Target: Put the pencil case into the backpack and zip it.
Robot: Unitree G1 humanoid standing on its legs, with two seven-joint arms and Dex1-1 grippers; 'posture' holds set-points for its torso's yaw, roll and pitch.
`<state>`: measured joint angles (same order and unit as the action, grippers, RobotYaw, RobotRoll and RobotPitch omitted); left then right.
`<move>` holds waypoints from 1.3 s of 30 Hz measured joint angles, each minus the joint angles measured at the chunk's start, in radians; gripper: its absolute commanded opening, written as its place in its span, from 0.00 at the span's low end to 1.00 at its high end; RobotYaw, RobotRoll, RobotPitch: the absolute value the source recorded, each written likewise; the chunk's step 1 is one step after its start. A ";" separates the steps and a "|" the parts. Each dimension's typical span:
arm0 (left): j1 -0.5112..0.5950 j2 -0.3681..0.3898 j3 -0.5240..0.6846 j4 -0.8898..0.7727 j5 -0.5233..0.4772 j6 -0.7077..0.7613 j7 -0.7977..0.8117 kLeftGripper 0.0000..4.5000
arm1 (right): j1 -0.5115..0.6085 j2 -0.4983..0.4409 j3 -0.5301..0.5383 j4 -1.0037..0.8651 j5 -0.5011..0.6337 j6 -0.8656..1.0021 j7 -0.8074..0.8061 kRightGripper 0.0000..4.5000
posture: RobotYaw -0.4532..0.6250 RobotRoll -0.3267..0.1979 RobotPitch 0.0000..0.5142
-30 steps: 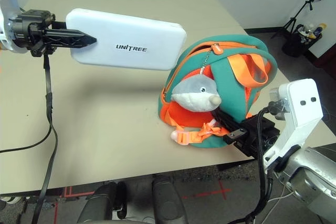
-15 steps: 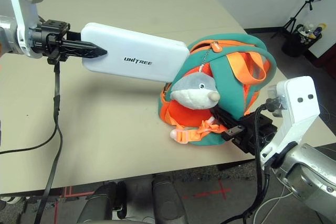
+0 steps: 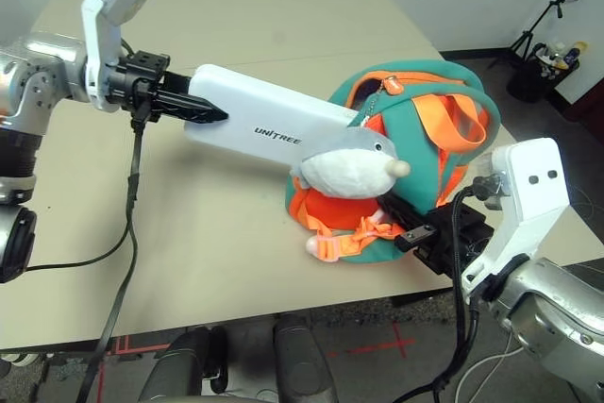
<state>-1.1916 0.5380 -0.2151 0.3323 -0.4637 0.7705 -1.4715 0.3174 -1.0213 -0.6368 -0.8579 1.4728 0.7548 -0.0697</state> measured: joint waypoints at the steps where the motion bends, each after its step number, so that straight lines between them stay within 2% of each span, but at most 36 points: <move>1: -0.002 -0.014 -0.001 0.007 0.004 -0.006 0.004 0.32 | -0.004 0.000 0.004 0.000 0.000 0.000 -0.002 0.04 | 0.16 0.62 0.27; 17: -0.014 -0.159 -0.041 0.101 0.132 -0.171 0.035 0.32 | -0.040 0.009 0.044 0.000 0.000 0.000 -0.026 0.04 | 0.16 0.62 0.29; 24: -0.016 -0.238 -0.050 0.132 0.166 -0.184 0.066 0.32 | -0.065 0.017 0.074 0.000 -0.005 0.000 -0.035 0.04 | 0.16 0.62 0.28; 33: -0.042 -0.346 -0.067 0.256 0.225 -0.257 0.103 0.32 | -0.105 0.028 0.113 0.000 -0.025 0.000 -0.046 0.04 | 0.15 0.62 0.28; 39: -0.047 -0.390 -0.080 0.310 0.275 -0.335 0.106 0.32 | -0.117 0.037 0.135 0.000 -0.029 -0.002 -0.055 0.04 | 0.15 0.62 0.28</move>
<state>-1.2383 0.1485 -0.2956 0.6420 -0.1886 0.4355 -1.3655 0.1999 -0.9846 -0.5016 -0.8577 1.4441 0.7529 -0.1243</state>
